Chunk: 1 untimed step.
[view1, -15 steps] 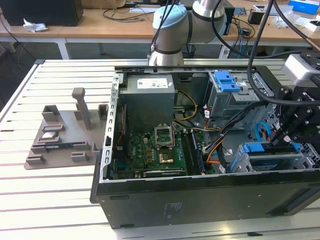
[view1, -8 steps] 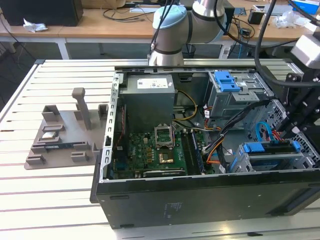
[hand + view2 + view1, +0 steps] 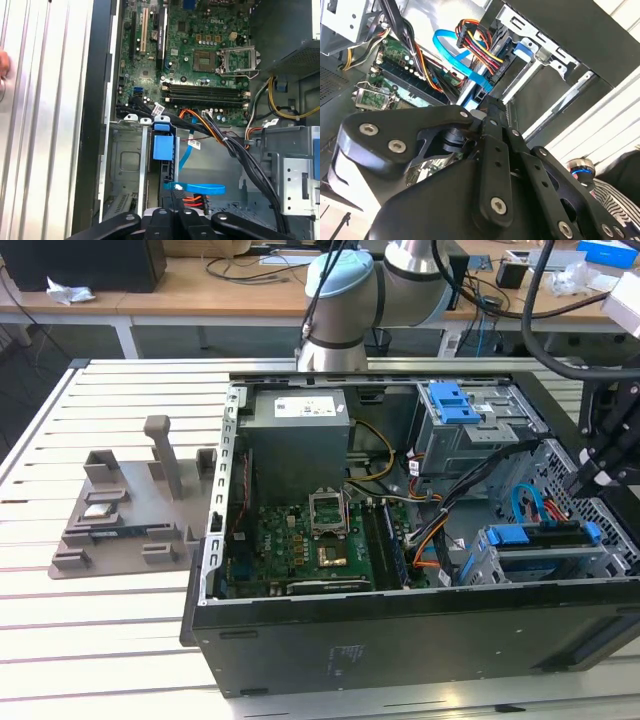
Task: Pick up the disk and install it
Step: 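Insert the second disk wire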
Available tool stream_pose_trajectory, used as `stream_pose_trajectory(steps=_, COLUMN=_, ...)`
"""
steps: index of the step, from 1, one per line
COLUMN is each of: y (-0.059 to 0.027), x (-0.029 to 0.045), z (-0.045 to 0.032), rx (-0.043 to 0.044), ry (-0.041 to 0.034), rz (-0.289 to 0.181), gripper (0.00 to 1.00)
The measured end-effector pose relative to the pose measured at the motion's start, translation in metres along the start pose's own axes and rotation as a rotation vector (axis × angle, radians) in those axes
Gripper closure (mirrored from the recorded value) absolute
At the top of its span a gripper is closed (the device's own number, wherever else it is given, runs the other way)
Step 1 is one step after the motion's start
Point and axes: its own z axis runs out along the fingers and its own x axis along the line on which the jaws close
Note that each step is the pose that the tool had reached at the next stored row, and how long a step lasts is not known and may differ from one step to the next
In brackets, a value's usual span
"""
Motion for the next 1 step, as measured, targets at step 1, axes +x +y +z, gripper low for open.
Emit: stream_pose_trajectory(steps=1, y=0.0, x=0.0, z=0.0, rx=0.0, ry=-0.0001, rz=0.0, gripper=0.89)
